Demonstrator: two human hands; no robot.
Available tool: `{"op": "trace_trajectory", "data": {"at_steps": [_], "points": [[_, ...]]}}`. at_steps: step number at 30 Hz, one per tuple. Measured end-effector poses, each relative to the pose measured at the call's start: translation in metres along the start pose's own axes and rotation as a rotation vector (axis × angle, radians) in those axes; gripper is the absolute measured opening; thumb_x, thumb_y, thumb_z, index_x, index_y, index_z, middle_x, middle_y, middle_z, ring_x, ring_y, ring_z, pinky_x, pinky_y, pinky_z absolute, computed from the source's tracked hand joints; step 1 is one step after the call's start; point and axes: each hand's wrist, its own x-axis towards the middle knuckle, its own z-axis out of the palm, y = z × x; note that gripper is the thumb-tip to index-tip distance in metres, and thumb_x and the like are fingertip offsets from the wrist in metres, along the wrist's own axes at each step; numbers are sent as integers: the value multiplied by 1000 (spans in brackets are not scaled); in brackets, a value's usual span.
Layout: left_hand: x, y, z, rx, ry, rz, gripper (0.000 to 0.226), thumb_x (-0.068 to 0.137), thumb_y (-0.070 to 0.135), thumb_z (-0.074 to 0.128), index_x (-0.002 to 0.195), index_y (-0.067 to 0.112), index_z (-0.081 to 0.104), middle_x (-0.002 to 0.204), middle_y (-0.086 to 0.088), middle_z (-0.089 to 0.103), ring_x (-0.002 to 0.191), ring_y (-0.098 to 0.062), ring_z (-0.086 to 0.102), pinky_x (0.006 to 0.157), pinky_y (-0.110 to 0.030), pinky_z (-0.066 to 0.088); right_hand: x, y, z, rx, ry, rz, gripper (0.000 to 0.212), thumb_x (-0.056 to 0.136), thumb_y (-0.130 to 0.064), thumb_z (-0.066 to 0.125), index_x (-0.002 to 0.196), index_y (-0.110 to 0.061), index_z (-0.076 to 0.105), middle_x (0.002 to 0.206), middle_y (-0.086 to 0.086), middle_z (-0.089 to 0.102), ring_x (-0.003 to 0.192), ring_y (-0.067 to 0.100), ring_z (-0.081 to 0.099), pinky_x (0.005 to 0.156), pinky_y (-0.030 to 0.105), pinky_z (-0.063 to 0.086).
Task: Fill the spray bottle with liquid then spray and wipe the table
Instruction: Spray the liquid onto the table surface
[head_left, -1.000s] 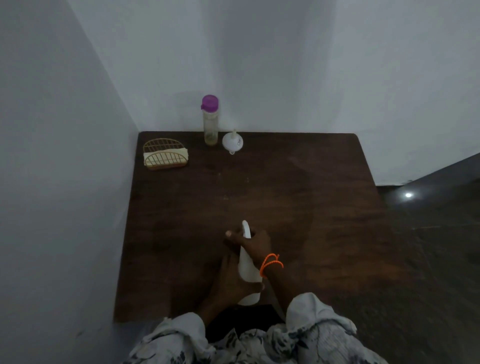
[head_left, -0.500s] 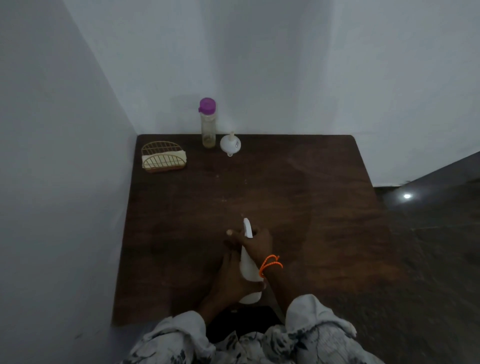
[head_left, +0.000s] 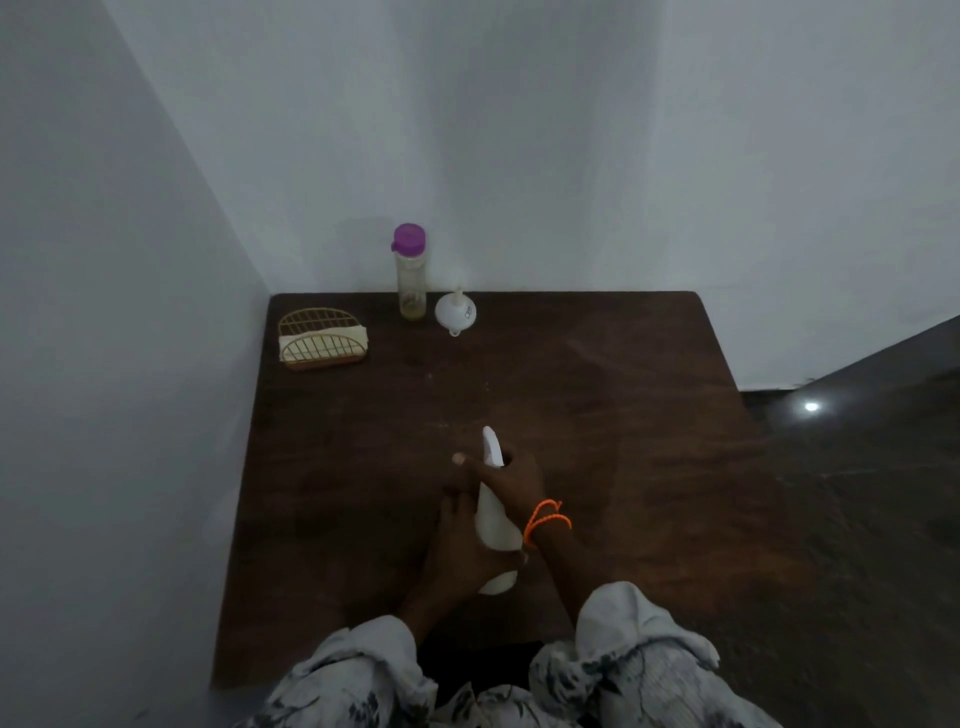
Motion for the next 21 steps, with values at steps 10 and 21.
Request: {"op": "trace_trajectory", "data": {"at_steps": [10,21], "points": [[48,34,-37,-103,86,51,122,54,45,94,154,25,26,153,0,31,140,-19,37,105,-32,38,27,-32,-13,-53,157,-218,34,63,-32,94,63,-25,61,60,-9,63,56,-4,59,51,13,44],[155,86,-88,6,83,133,97,52,51,88,138,34,47,141,3,55,129,-19,54,106,-42,48,112,-91,-69,34,49,-391,34,69,-12,91,99,-6,76,92,12,77,90,30,74,81,50,60]]}}
